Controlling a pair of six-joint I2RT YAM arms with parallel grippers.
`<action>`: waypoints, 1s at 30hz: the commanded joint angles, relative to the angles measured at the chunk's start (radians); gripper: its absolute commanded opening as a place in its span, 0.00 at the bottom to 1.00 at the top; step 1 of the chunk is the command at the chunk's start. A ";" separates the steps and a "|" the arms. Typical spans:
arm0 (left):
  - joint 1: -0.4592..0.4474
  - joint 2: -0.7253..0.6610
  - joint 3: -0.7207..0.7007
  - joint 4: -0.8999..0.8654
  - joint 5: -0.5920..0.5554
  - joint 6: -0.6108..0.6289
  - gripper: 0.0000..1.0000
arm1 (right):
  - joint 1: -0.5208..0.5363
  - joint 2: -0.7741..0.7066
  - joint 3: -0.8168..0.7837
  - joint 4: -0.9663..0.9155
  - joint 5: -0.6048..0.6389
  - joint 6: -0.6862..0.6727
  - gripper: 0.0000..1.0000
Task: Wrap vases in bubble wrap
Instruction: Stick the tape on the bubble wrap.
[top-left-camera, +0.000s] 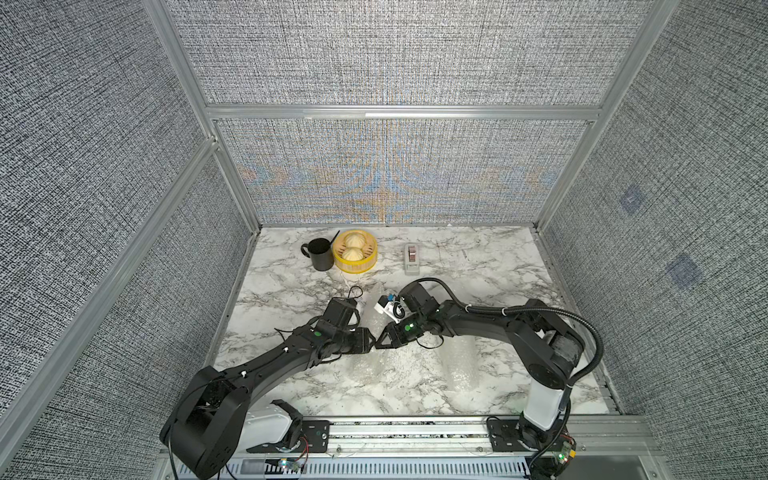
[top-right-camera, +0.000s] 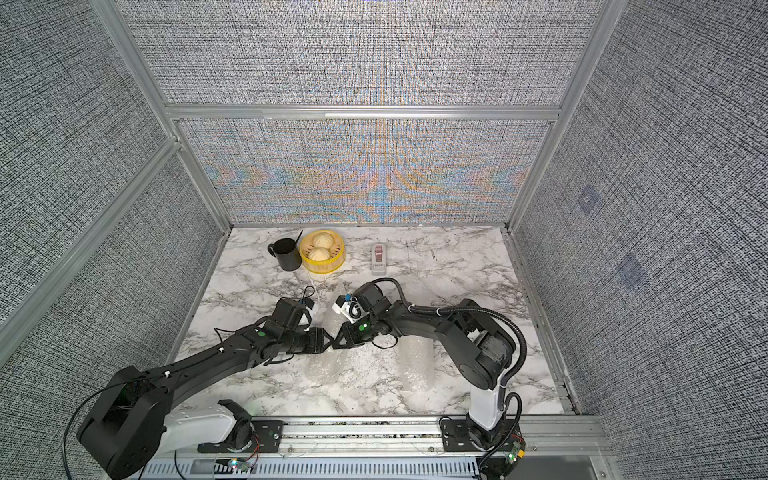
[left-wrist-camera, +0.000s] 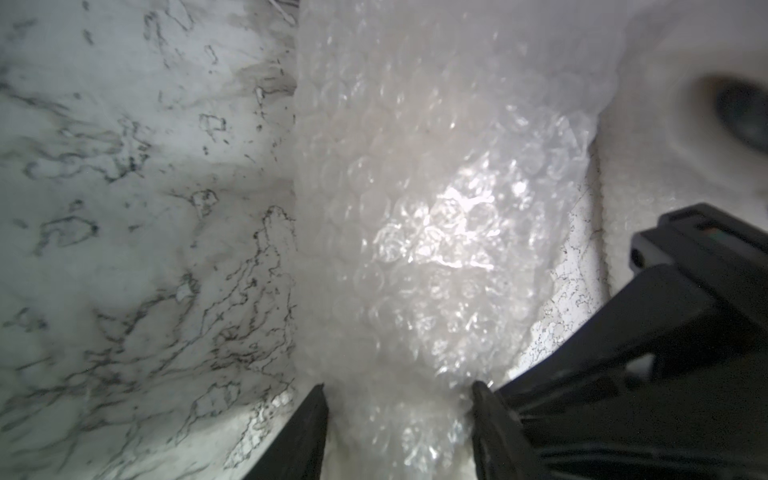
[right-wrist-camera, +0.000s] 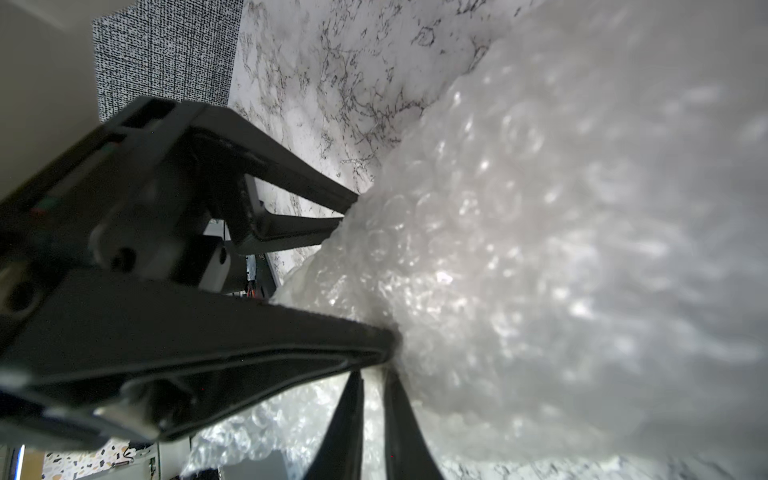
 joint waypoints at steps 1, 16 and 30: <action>0.001 0.020 -0.011 -0.143 -0.088 0.013 0.54 | -0.002 -0.038 0.007 -0.027 0.057 -0.001 0.24; 0.000 0.041 -0.008 -0.134 -0.078 0.023 0.54 | 0.014 -0.130 0.006 -0.170 0.087 -0.015 0.20; 0.000 0.016 -0.009 -0.147 -0.087 0.017 0.54 | 0.024 0.011 0.016 -0.095 0.156 -0.005 0.02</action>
